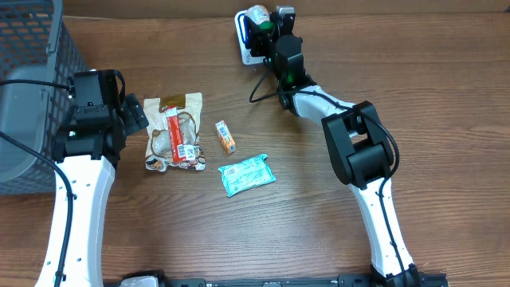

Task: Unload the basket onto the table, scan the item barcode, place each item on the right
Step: 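Lift the jar and carry it up to the white scanner, then carry the jar right and set it down on the table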

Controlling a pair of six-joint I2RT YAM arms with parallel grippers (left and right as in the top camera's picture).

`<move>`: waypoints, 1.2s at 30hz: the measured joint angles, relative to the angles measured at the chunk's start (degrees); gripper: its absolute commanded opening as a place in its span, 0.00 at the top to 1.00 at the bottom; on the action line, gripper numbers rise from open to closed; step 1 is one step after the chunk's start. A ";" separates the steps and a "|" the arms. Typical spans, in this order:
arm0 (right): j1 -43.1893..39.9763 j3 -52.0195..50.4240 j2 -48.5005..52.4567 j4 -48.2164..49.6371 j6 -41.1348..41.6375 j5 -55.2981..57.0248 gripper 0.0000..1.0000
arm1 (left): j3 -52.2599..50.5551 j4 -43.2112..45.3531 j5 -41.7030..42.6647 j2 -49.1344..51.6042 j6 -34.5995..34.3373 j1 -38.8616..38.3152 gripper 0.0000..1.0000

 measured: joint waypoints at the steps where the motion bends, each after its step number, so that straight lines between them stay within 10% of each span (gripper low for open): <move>1: 0.00 0.00 0.00 0.07 0.02 -0.13 0.97 | 0.00 0.00 0.00 0.00 0.00 0.00 0.00; 10: 0.02 0.37 -5.14 -9.81 3.37 -1.70 0.96 | 0.00 0.07 0.00 0.00 0.00 0.00 0.00; 19: 0.02 2.73 -39.36 -61.13 4.04 -1.57 0.90 | -0.02 0.04 -0.02 0.00 0.00 0.00 0.00; 27: -1.27 1.22 -41.55 -96.30 7.65 9.35 0.96 | -0.02 0.02 0.00 0.07 0.00 -0.04 0.00; 36: -14.12 -11.54 -41.31 -103.10 21.33 13.70 0.96 | -0.02 0.00 -0.02 0.07 0.00 -0.04 0.00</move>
